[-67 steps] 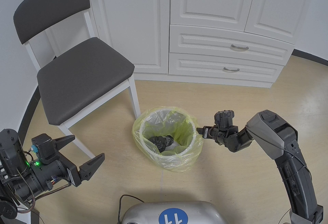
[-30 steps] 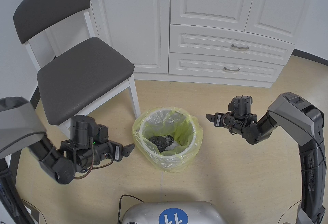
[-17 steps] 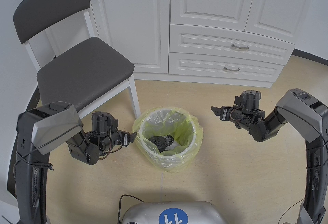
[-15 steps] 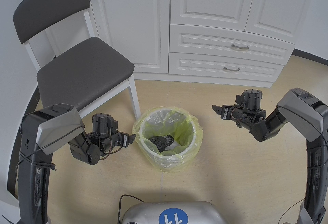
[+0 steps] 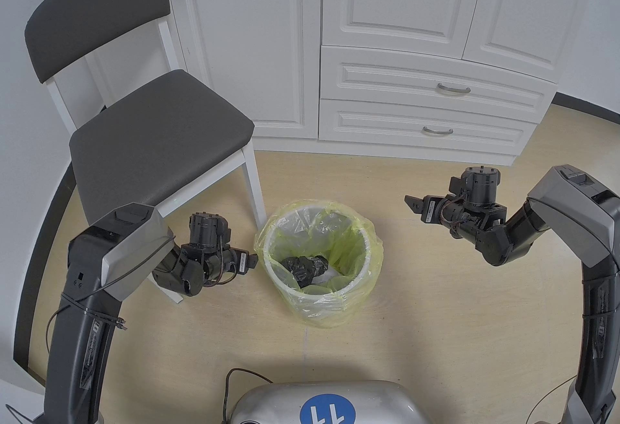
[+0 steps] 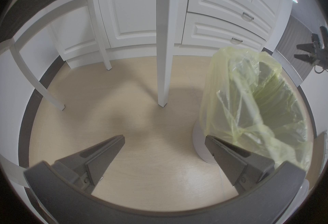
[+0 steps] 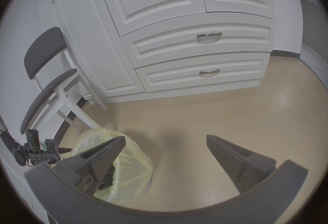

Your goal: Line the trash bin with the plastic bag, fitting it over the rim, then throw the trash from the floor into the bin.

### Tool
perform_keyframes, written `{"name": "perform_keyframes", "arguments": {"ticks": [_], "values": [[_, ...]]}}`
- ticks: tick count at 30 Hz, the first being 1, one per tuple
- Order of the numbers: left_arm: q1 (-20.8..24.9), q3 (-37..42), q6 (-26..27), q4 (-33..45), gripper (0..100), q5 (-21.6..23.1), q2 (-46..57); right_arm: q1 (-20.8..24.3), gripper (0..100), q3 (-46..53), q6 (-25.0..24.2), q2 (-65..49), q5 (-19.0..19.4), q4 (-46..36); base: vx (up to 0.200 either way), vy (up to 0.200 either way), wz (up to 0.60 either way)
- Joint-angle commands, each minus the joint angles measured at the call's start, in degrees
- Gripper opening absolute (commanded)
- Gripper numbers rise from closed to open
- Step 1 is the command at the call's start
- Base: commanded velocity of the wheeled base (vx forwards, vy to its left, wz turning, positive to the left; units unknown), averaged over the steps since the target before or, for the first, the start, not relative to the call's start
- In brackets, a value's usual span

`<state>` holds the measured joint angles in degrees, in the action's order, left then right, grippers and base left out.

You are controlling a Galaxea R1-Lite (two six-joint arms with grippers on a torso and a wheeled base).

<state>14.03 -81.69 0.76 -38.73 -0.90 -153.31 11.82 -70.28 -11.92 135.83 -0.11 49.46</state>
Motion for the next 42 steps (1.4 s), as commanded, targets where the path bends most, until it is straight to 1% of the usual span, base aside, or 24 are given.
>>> {"name": "perform_keyframes", "arguments": {"ticks": [1, 3, 5, 6, 7, 8, 11, 13, 15, 16, 17, 19, 21, 25, 26, 30, 33, 36, 37, 38, 39, 40, 41, 42], "values": [[-0.94, -2.33, 0.3, 1.2, 100, -0.86, -2.87, -0.31, 100, 2.16, 1.38, -1.62, 0.02, 0.11, 0.0, 0.0, 0.0], [-1.55, 0.21, 0.47, 0.94, 100, -0.86, -1.29, -0.22, 100, 4.36, 2.52, -3.55, 0.2, 0.46, 0.0, 0.0, 0.0], [-2.17, 7.95, 2.23, 0.67, 100, -0.15, 5.13, 0.3, 100, 9.81, 5.24, -7.51, 1.34, 2.93, 0.0, 0.0, 0.0], [-2.17, 7.95, 2.23, 0.67, 100, -0.15, 5.13, 0.3, 100, 9.81, 5.24, -7.51, 1.34, 2.93, 0.0, 0.0, 0.0], [-2.43, 14.19, 3.81, -0.29, 100, 0.02, 9.61, 0.66, 100, 14.29, 7.0, -10.41, 1.52, 5.83, 0.0, 0.0, 0.0], [-2.43, 15.24, 3.99, -0.56, 100, 0.02, 10.4, 0.66, 100, 15.08, 7.35, -10.85, 1.52, 6.35, 0.0, 0.0, 0.0], [-1.64, 29.57, 5.04, -7.59, 100, 0.11, 19.72, 1.1, 100, 26.33, 9.73, -15.77, 0.81, 14.35, 0.0, 0.0, 0.0], [-0.41, 37.74, 5.4, -11.9, 100, 0.29, 25.25, 1.18, 100, 33.28, 9.73, -18.49, 0.11, 18.31, 0.0, 0.0, 0.0], [-0.06, 40.12, 5.57, -13.21, 100, 0.55, 27.01, 1.27, 100, 35.56, 9.73, -19.37, -0.15, 19.54, 0.0, 0.0, 0.0], [1.44, 48.55, 5.66, -17.17, 100, 1.87, 33.25, 1.36, 100, 43.21, 9.73, -21.92, -1.12, 23.93, 0.0, 0.0, 0.0], [2.76, 53.56, 5.66, -19.63, 100, 2.48, 37.47, 1.27, 100, 47.34, 9.73, -23.42, -1.65, 27.71, 0.0, 0.0, 0.0], [4.25, 59.28, 5.48, -22.53, 100, 2.66, 42.48, 0.48, 100, 51.29, 9.73, -25.0, -2.26, 32.72, 0.0, 0.0, 0.0], [5.66, 64.29, 5.31, -25.25, 100, 2.66, 47.14, -0.49, 100, 54.81, 9.73, -27.37, -3.58, 35.8, 0.0, 0.0, 0.0], [6.36, 73.08, 4.78, -30.09, 100, 2.84, 56.45, -1.89, 100, 60.17, 9.46, -33.52, -6.57, 36.5, 0.0, 0.0, 0.0], [6.36, 73.87, 4.61, -30.35, 100, 2.75, 57.42, -2.16, 100, 60.79, 9.2, -34.31, -6.75, 36.59, 0.0, 0.0, 0.0], [6.01, 78.61, -0.14, -30.62, 100, 2.66, 70.96, -2.51, 100, 64.39, 5.51, -43.37, -9.29, 38.35, 0.0, 0.0, 0.0], [5.39, 78.17, -2.51, -27.28, 100, 2.57, 82.03, -2.24, 100, 65.97, 6.3, -52.24, -11.14, 37.82, 0.0, 0.0, 0.0], [2.32, 74.83, -4.54, -18.75, 100, 1.96, 91.87, -2.33, 100, 66.15, 7.88, -59.89, -11.4, 35.27, 0.0, 0.0, 0.0], [2.14, 74.66, -4.62, -18.22, 100, 1.96, 92.31, -2.33, 100, 66.06, 7.88, -60.24, -11.4, 35.09, 0.0, 0.0, 0.0], [-0.32, 71.93, -6.29, -11.28, 100, 1.87, 97.59, -2.42, 100, 66.15, 7.7, -64.46, -12.63, 32.9, 0.0, 0.0, 0.0], [-0.32, 71.93, -6.29, -11.28, 100, 1.87, 97.59, -2.42, 100, 66.15, 7.7, -64.46, -12.63, 32.9, 0.0, 0.0, 0.0], [-3.22, 67.98, -8.4, -3.81, 100, 1.87, 102.95, -2.6, 100, 65.88, 7.53, -68.94, -14.74, 30.08, 0.0, 0.0, 0.0], [-3.4, 67.71, -8.58, -3.19, 100, 1.87, 103.39, -2.6, 100, 65.88, 7.53, -69.21, -14.83, 29.73, 0.0, 0.0, 0.0], [-5.77, 64.29, -10.42, 3.75, 100, 2.31, 107.96, -2.86, 100, 65.44, 7.35, -73.16, -16.24, 27.36, 0.0, 0.0, 0.0]]}}
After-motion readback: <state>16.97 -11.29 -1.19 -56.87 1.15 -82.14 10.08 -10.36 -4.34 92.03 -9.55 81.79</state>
